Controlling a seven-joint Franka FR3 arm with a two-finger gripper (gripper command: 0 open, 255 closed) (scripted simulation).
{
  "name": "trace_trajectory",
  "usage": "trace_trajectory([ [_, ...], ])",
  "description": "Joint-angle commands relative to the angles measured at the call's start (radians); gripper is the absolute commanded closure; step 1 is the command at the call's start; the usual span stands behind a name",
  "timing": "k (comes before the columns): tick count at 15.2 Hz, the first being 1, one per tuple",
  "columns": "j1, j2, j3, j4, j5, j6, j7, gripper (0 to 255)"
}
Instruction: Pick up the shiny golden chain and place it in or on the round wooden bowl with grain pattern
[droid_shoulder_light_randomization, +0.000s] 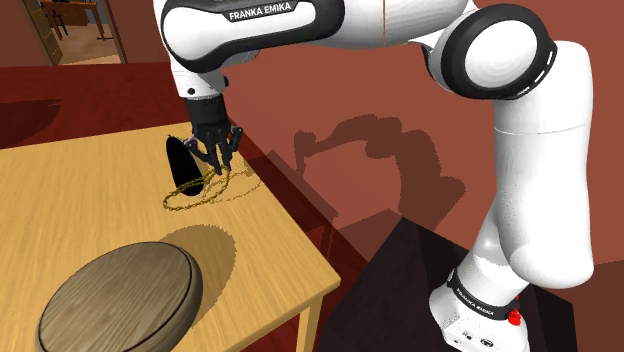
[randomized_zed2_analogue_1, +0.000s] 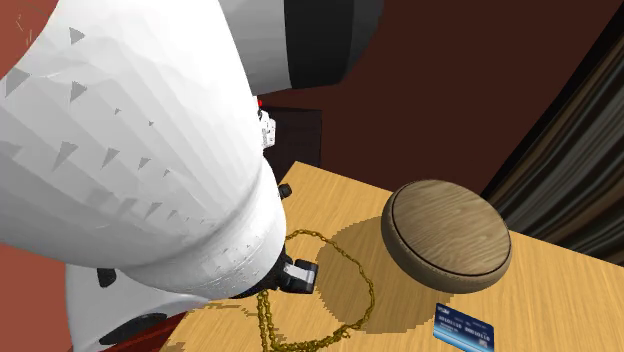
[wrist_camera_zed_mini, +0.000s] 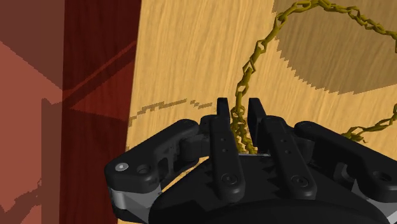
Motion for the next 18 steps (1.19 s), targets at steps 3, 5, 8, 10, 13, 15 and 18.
trace_trajectory([
  [3,0.003,-0.001,0.001,0.051,0.001,-0.052,0.003,255],
  [5,0.005,0.000,0.002,0.080,0.000,-0.080,0.004,255],
  [8,0.008,0.004,0.003,0.126,0.000,-0.122,0.006,255],
  [10,0.010,0.008,0.003,0.160,-0.001,-0.152,0.007,255],
  [13,0.015,0.018,0.003,0.216,-0.003,-0.197,0.009,255],
  [15,0.018,0.027,0.004,0.257,-0.005,-0.230,0.011,255],
  [18,0.024,0.041,0.004,0.313,-0.008,-0.272,0.013,255],
])
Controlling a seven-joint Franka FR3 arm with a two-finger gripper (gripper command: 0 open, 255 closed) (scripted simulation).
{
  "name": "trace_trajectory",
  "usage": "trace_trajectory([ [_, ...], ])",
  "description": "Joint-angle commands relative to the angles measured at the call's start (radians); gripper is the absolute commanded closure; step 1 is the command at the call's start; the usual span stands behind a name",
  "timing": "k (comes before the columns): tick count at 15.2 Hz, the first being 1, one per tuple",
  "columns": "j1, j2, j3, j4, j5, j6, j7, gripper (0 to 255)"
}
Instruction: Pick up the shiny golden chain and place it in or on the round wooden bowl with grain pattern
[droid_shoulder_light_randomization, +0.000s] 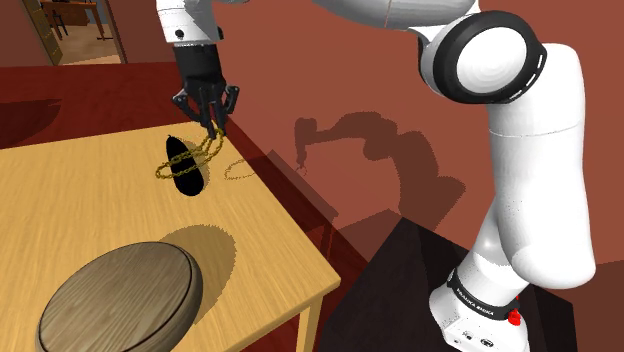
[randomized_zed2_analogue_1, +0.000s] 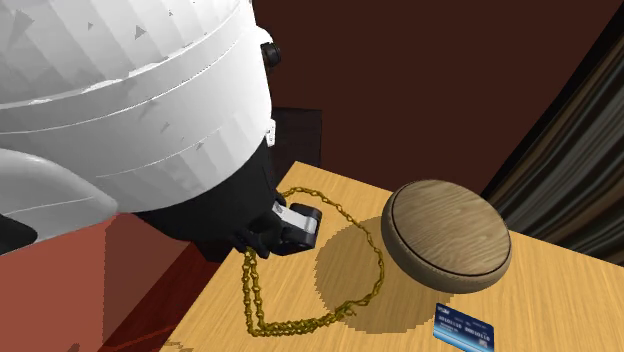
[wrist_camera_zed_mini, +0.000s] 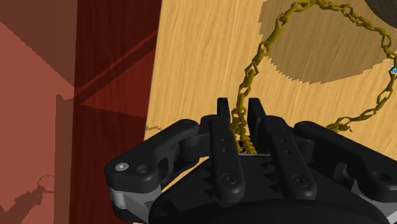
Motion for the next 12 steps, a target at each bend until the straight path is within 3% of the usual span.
trace_trajectory([
  [1,0.013,-0.011,0.006,-0.004,0.003,-0.007,0.020,255],
  [12,0.159,-0.088,0.078,-0.084,0.029,0.011,0.243,255],
])
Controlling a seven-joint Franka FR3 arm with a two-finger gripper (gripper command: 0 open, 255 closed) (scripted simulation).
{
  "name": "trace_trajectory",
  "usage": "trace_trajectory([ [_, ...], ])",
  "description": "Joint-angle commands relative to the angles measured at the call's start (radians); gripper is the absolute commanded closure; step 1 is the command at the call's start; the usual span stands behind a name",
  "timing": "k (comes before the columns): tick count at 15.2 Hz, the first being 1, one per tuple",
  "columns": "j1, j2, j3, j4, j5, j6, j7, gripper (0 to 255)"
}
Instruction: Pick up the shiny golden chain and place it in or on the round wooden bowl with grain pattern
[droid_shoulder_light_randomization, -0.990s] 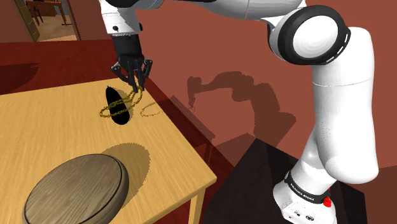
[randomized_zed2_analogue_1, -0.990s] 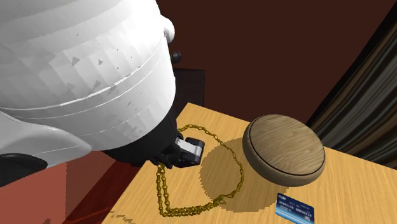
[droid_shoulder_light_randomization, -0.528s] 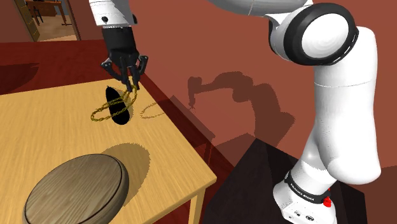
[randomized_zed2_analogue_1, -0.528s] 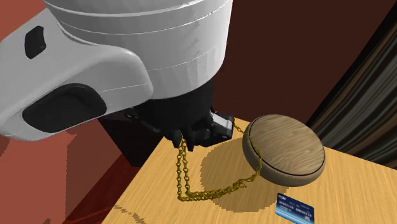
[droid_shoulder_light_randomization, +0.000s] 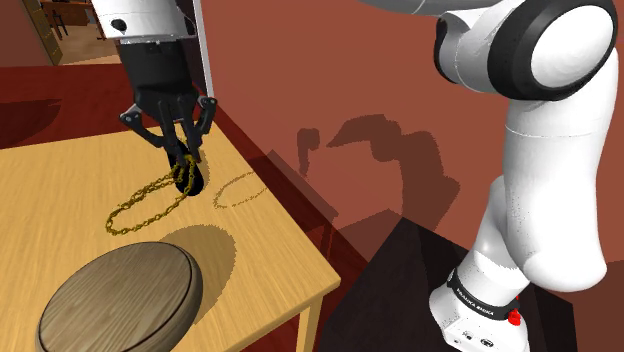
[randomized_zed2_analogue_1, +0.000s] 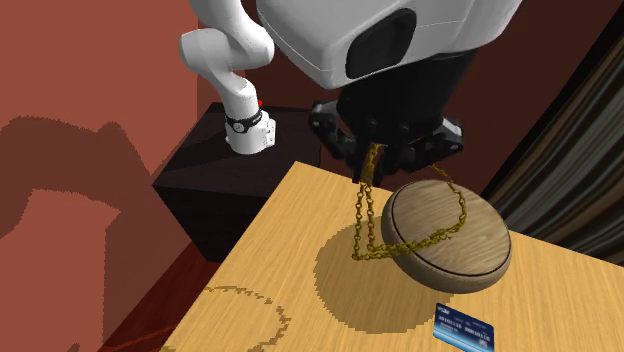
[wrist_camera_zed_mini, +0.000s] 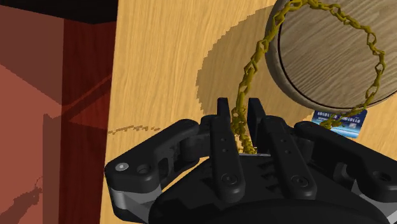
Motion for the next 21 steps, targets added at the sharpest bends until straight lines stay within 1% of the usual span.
trace_trajectory([
  [1,0.036,0.021,0.014,0.041,-0.005,-0.017,0.048,255],
  [6,0.119,0.042,0.046,0.088,-0.009,-0.034,0.158,255],
  [7,0.145,0.054,0.054,0.110,-0.012,-0.042,0.188,255],
  [13,0.128,0.021,0.053,-0.023,-0.002,0.057,0.177,255],
  [21,0.115,0.001,0.050,-0.160,0.005,0.175,0.165,255],
])
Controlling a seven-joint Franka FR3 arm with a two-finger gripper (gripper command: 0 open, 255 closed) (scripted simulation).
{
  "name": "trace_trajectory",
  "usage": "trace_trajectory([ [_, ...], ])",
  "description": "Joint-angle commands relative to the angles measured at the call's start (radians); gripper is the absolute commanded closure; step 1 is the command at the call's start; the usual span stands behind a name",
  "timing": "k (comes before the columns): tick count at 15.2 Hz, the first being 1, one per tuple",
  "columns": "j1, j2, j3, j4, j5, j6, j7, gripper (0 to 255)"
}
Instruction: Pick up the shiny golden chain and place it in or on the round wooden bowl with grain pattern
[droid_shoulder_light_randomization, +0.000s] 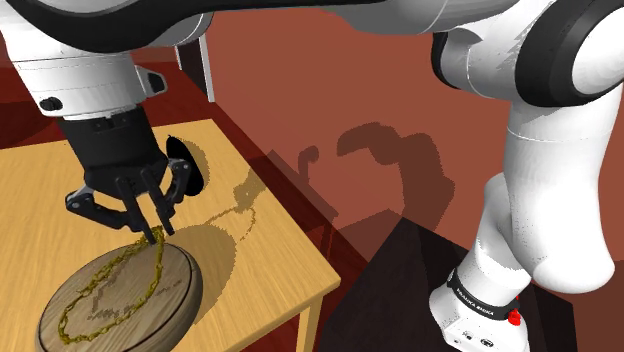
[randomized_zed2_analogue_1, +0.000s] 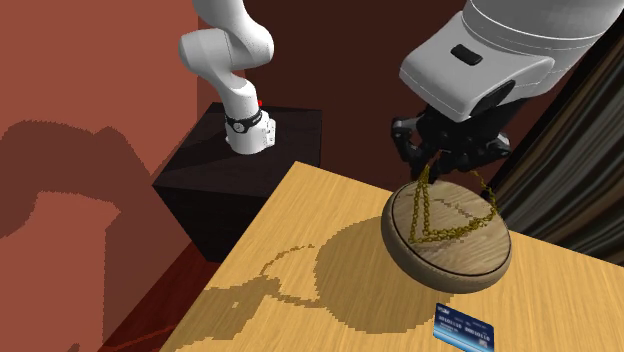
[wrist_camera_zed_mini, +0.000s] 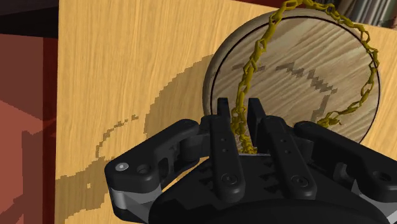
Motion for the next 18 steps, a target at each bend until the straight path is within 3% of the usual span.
trace_trajectory([
  [1,-0.002,-0.005,0.000,-0.033,0.001,0.029,-0.001,255],
  [6,-0.006,-0.005,-0.002,-0.096,0.002,0.090,-0.006,255],
  [13,-0.006,-0.005,-0.002,-0.096,0.002,0.090,-0.006,255],
  [14,-0.006,-0.005,-0.002,-0.096,0.002,0.091,-0.006,0],
  [18,-0.006,-0.005,-0.002,-0.096,0.002,0.091,-0.006,0],
])
